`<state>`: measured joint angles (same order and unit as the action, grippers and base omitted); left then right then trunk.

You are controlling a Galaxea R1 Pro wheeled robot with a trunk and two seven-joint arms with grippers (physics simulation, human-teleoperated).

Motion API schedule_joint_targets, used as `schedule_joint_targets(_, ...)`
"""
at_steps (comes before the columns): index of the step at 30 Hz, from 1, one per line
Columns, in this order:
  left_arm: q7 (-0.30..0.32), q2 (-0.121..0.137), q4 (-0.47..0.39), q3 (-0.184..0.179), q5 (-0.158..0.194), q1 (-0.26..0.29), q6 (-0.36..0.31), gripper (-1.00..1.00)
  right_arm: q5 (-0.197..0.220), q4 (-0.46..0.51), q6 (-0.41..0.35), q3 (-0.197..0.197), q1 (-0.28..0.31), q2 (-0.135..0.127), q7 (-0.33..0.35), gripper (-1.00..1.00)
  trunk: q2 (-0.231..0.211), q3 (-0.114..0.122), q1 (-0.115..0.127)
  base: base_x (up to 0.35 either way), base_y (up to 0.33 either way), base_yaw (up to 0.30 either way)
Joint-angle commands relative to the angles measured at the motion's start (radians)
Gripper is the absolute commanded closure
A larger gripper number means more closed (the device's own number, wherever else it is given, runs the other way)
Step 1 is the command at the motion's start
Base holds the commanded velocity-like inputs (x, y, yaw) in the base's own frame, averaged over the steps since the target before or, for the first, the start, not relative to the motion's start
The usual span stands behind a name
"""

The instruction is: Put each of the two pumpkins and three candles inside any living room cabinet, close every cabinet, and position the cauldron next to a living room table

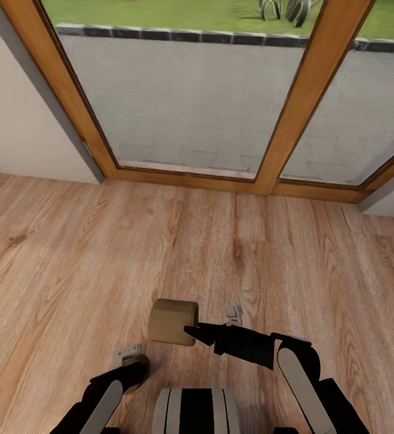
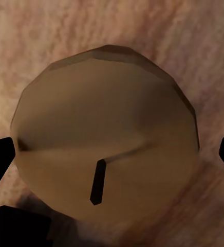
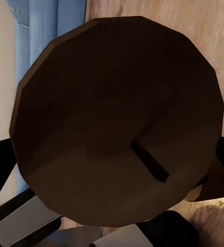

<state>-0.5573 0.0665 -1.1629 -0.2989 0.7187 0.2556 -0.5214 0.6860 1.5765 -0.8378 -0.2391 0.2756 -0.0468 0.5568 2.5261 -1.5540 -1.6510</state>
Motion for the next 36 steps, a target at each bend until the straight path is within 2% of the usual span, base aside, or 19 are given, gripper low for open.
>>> schedule_joint_targets(1,-0.01,0.001,-0.001,-0.003,0.01,0.001,0.0,-1.0,0.003,0.0,-0.004,0.0,0.001,-0.001,0.002,1.0,0.0,-0.001,0.0,0.0,0.0,0.0)
schedule_joint_targets(5,-0.01,0.001,-0.001,-0.003,0.01,0.001,0.0,-1.0,0.003,0.0,-0.004,0.0,0.001,0.0,0.002,1.0,0.0,-0.001,0.0,0.0,0.0,0.0)
schedule_joint_targets(6,-0.01,0.001,-0.001,-0.003,0.01,0.001,0.001,1.0,0.003,0.0,-0.004,0.0,0.001,0.0,0.002,1.0,0.0,-0.001,0.0,0.0,0.0,0.0)
schedule_joint_targets(29,-0.01,0.003,-0.001,-0.002,0.011,0.001,0.001,1.0,0.003,-0.001,-0.003,0.0,0.001,0.001,-0.001,1.0,0.0,-0.001,0.0,0.0,0.0,0.0)
schedule_joint_targets(32,-0.01,0.003,-0.001,-0.001,0.011,0.001,0.001,1.0,0.003,-0.001,-0.003,-0.001,0.001,0.001,-0.001,1.0,0.0,0.011,0.002,0.0,0.0,0.0)
schedule_joint_targets(36,-0.01,0.003,-0.001,0.0,0.011,0.001,0.001,1.0,0.003,-0.001,-0.003,0.0,0.001,0.001,-0.001,1.0,0.0,0.011,0.002,0.0,0.0,0.0)
